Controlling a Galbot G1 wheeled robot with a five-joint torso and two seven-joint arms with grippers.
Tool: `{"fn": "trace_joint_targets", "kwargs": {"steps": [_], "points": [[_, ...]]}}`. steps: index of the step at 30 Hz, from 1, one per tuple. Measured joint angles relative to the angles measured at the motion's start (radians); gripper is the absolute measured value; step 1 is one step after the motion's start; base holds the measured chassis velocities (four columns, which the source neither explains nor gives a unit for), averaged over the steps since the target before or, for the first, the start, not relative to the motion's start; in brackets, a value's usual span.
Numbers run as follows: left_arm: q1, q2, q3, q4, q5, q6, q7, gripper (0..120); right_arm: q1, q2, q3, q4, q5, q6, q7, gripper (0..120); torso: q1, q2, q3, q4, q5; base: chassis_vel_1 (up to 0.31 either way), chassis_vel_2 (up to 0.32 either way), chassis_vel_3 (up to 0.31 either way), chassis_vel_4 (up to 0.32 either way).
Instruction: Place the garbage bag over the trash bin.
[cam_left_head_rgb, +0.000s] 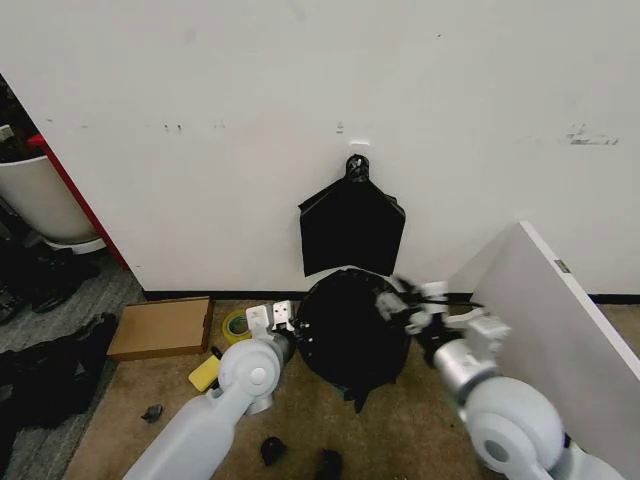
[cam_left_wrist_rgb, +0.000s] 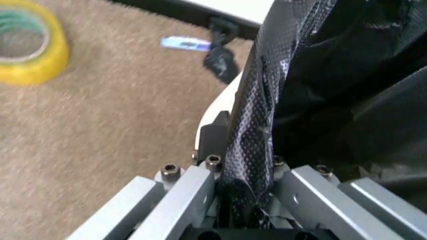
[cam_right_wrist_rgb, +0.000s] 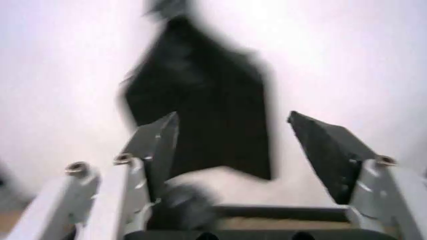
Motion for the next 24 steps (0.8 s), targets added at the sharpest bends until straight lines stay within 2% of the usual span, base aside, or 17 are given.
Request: {"fn": "trace_joint_targets", "kwargs": {"steps": [2, 4, 9, 14, 20, 24], "points": [[0.003, -0.004, -0.012, 0.018, -0.014, 0.002, -0.003, 0, -0.057, 0.042, 0.07, 0.004, -0.023, 0.027, -0.02, 76, 0.0, 0.0, 0.0, 0.0001, 0.0, 0.0, 0.0, 0.0, 0.0], [0.003, -0.007, -0.016, 0.023, -0.021, 0.002, -0.003, 0, -0.072, 0.055, 0.085, 0.005, -0.029, 0.033, -0.025, 78, 0.0, 0.0, 0.0, 0.0, 0.0001, 0.0, 0.0, 0.0, 0.0], [-0.008, -0.035, -0.027, 0.076, -0.064, 0.002, 0.0, 0, -0.171, 0.127, 0.131, 0.016, -0.056, 0.073, -0.048, 98, 0.0, 0.0, 0.0, -0.0001, 0.0, 0.0, 0.0, 0.0, 0.0], [-0.01, -0.045, -0.027, 0.101, -0.068, -0.001, 0.018, 0, -0.201, 0.134, 0.133, 0.019, -0.064, 0.083, -0.053, 100, 0.0, 0.0, 0.0, 0.0, 0.0, 0.0, 0.0, 0.0, 0.0], [-0.005, -0.049, -0.023, 0.112, 0.026, -0.012, 0.042, 19, -0.193, 0.133, 0.129, 0.02, -0.063, 0.077, -0.043, 100, 0.0, 0.0, 0.0, 0.0002, -0.0001, 0.0, 0.0, 0.0, 0.0], [0.023, -0.04, -0.037, 0.07, 0.083, -0.017, 0.082, 34, -0.215, 0.141, 0.134, 0.02, -0.059, 0.078, -0.049, 100, 0.0, 0.0, 0.0, 0.0, 0.0, 0.0, 0.0, 0.0, 0.0]]}}
